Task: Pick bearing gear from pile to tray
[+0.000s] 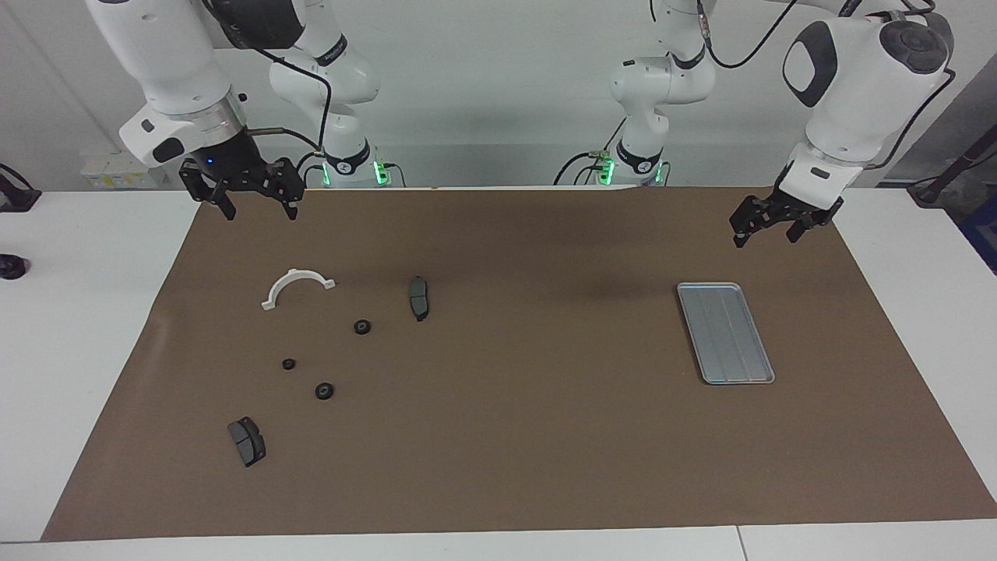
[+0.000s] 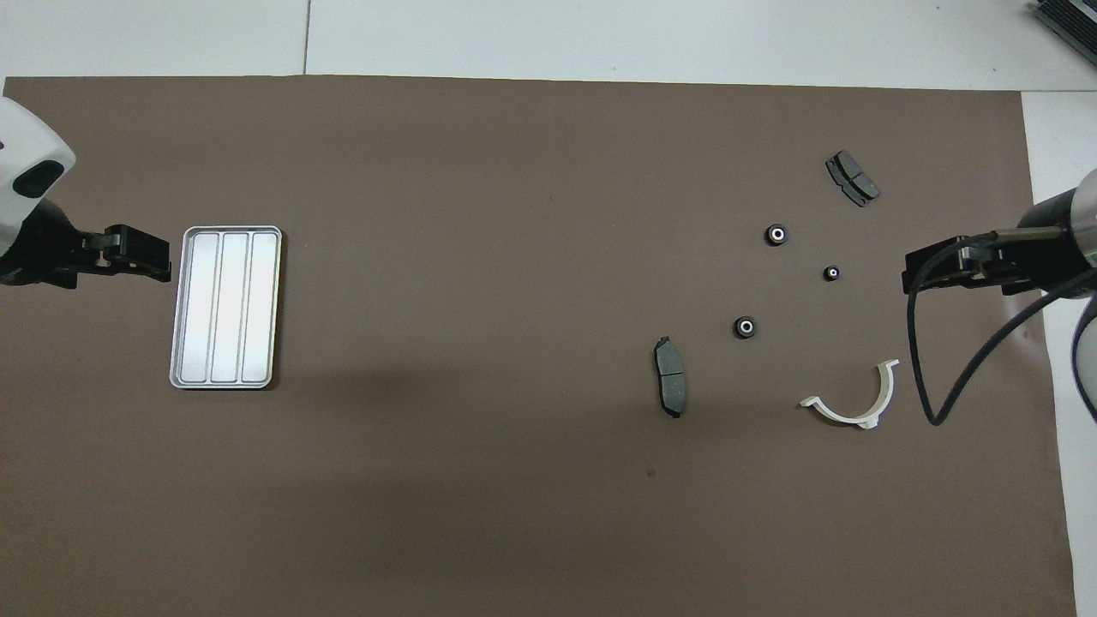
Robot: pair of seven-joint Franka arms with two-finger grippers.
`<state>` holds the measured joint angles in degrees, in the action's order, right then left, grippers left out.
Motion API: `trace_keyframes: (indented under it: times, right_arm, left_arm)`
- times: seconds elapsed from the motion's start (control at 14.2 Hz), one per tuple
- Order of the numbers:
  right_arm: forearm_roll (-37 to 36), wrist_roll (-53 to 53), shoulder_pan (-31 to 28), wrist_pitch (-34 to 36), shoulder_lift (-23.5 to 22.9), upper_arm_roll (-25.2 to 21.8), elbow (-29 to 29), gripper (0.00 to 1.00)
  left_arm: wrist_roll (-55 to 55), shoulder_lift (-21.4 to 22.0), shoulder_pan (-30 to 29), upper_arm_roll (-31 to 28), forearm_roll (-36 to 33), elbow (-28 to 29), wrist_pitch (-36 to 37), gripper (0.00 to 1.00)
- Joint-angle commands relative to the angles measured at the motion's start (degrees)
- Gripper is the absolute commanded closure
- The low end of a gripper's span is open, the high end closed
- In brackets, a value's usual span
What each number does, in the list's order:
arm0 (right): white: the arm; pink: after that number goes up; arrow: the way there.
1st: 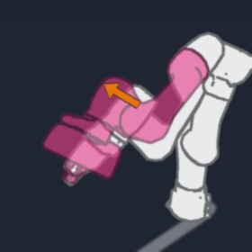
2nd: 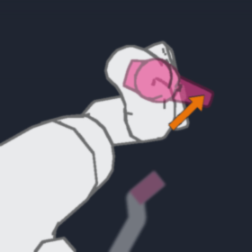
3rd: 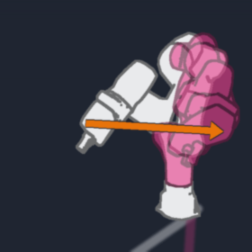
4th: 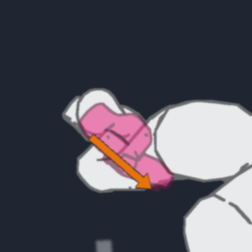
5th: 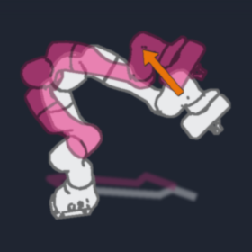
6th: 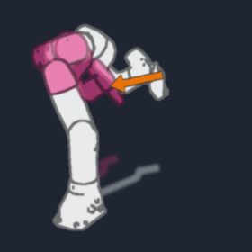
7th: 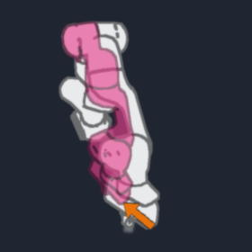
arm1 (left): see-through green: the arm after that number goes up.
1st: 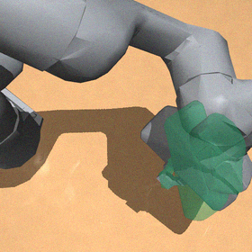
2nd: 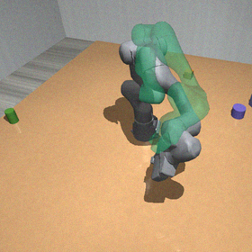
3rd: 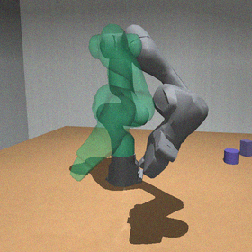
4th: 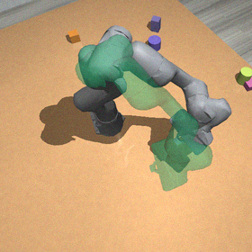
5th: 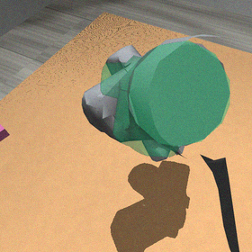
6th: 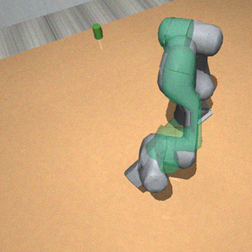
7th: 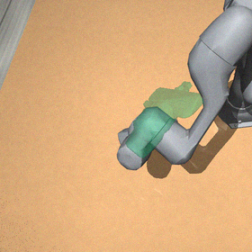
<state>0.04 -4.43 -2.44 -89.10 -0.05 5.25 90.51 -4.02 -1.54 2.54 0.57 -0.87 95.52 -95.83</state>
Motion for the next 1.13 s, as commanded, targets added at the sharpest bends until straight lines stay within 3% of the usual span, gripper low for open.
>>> trace_keyframes:
  times: [0.0, 0.42, 0.78, 1.06]
  right_arm:
    - [0.92, -0.41, -0.28, -3.35, 1.10, 0.37, 3.34, 0.00]
    - [1.01, 0.03, -0.29, -13.64, 3.47, 0.37, 13.89, 0.00]
    - [1.01, 0.12, -0.02, -22.94, 1.02, 0.37, 20.48, 0.00]
    - [1.01, 0.12, 0.07, -28.93, -3.81, 0.64, 21.90, 0.00]
  left_arm:
    - [-0.20, 1.89, -0.52, 0.39, -0.98, 2.04, -0.59, 0.00]
    - [-0.20, 1.89, -0.52, 0.31, -0.98, 2.04, -0.59, 0.00]
    - [-0.20, 1.89, -0.52, 0.31, -0.98, 2.04, -0.59, 0.00]
    - [-0.20, 1.89, -0.52, 0.31, -0.98, 2.04, -0.59, 0.00]
